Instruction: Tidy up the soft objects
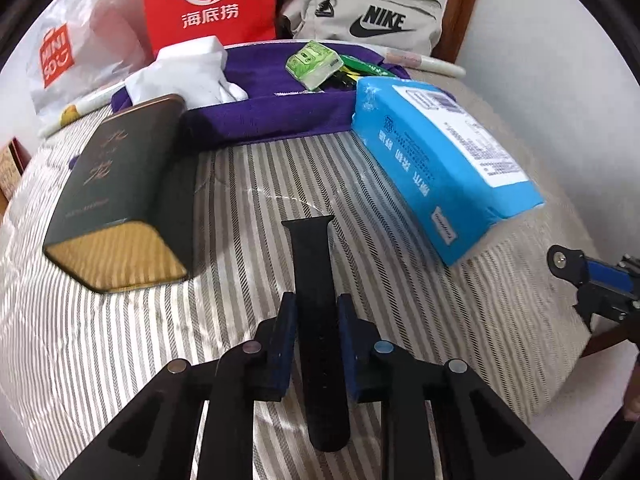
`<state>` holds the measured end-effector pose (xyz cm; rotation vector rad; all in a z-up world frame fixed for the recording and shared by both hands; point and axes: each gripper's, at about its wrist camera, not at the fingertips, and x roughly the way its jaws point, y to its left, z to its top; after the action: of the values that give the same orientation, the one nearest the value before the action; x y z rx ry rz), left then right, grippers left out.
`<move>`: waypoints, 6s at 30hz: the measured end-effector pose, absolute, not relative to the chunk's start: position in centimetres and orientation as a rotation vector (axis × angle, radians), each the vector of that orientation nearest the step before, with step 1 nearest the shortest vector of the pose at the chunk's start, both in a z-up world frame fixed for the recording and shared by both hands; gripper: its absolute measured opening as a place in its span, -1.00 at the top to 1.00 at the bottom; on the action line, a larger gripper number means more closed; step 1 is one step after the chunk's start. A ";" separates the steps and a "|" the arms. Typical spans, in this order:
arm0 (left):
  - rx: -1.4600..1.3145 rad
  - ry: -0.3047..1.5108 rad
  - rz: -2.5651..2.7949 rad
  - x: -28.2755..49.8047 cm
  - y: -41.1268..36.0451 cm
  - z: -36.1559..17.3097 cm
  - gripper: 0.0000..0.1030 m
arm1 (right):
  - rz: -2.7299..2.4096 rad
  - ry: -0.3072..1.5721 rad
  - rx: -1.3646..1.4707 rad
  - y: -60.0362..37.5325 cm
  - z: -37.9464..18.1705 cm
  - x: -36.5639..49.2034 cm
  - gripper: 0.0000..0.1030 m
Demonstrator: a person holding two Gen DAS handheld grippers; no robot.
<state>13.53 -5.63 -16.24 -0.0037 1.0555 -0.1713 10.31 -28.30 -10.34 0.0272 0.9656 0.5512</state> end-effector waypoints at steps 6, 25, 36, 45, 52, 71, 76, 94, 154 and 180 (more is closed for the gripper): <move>-0.037 1.009 -0.158 12.0 -4.5 -14.5 0.62 | 0.549 0.958 0.027 -27.9 -9.8 9.7 0.49; -0.132 0.873 -0.063 8.8 2.6 -7.6 0.62 | 0.527 0.924 0.006 -26.3 -7.2 10.0 0.49; -0.133 0.846 -0.049 12.6 4.3 -5.3 0.62 | 0.551 0.885 0.011 -24.8 -4.1 14.6 0.49; -0.155 0.851 -0.078 18.0 4.7 -4.7 0.62 | 0.577 0.868 0.010 -23.0 -2.6 20.1 0.49; -0.173 0.863 -0.087 22.8 5.4 -5.1 0.62 | 0.584 0.863 0.024 -21.9 -2.5 25.0 0.49; -0.197 0.938 -0.133 32.4 5.7 -8.2 0.62 | 0.530 0.940 0.061 -21.2 -6.9 35.7 0.49; -0.197 0.951 -0.134 34.0 5.8 -9.1 0.62 | 0.522 0.962 0.070 -20.9 -8.1 37.6 0.49; -0.209 1.002 -0.142 37.3 5.7 -11.6 0.60 | 0.507 1.055 0.043 -19.4 -11.7 41.0 0.36; -0.118 0.765 0.038 4.3 -0.3 -1.0 -0.80 | 0.251 0.805 -0.027 -23.0 0.8 7.1 -0.87; -0.102 0.761 0.045 2.5 -2.0 -1.2 -0.80 | 0.219 0.795 0.005 -25.0 0.4 4.6 -0.88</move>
<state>2.54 -1.96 -1.18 -0.1017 0.7615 0.0447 4.56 -24.99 0.40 0.0053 0.7950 0.2189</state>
